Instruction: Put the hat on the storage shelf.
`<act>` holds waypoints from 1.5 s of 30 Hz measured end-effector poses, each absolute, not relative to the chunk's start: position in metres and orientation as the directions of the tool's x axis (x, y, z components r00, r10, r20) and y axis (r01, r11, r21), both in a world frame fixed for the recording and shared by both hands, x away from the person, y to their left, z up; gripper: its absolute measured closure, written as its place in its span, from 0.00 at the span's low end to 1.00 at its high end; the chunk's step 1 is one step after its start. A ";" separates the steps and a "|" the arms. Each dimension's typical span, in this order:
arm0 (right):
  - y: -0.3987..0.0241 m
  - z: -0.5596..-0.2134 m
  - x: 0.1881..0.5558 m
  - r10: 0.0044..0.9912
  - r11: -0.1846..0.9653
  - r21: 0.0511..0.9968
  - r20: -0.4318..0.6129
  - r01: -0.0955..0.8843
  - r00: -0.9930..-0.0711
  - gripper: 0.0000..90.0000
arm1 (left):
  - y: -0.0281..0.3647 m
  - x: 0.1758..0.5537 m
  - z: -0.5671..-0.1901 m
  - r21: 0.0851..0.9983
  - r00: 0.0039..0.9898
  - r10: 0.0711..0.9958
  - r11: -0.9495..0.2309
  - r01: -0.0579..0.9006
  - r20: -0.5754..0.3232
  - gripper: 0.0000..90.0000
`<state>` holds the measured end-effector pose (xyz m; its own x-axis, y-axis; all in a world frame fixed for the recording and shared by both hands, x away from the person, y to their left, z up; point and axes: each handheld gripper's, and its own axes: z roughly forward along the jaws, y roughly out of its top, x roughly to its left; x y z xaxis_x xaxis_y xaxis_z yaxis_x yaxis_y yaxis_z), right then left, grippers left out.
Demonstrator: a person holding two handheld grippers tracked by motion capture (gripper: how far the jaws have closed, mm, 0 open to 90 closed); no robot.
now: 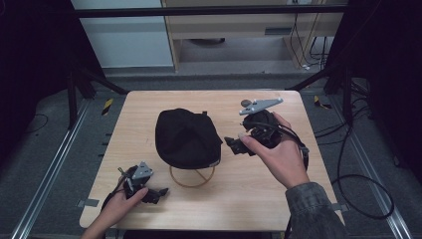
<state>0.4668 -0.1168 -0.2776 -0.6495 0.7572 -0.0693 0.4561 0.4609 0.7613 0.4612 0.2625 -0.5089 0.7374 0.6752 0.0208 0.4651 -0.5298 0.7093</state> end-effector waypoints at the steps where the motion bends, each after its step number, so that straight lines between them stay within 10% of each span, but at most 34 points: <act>1: -0.119 -0.280 0.466 0.760 0.460 0.761 -0.072 0.456 -0.646 0.13 | 0.262 0.461 -0.509 0.709 0.737 0.675 -0.530 0.465 0.021 0.00; 45: -0.148 -0.467 0.450 0.810 0.419 0.649 0.049 0.635 -0.584 0.16 | 0.263 0.461 -0.509 0.707 0.738 0.674 -0.533 0.465 0.022 0.00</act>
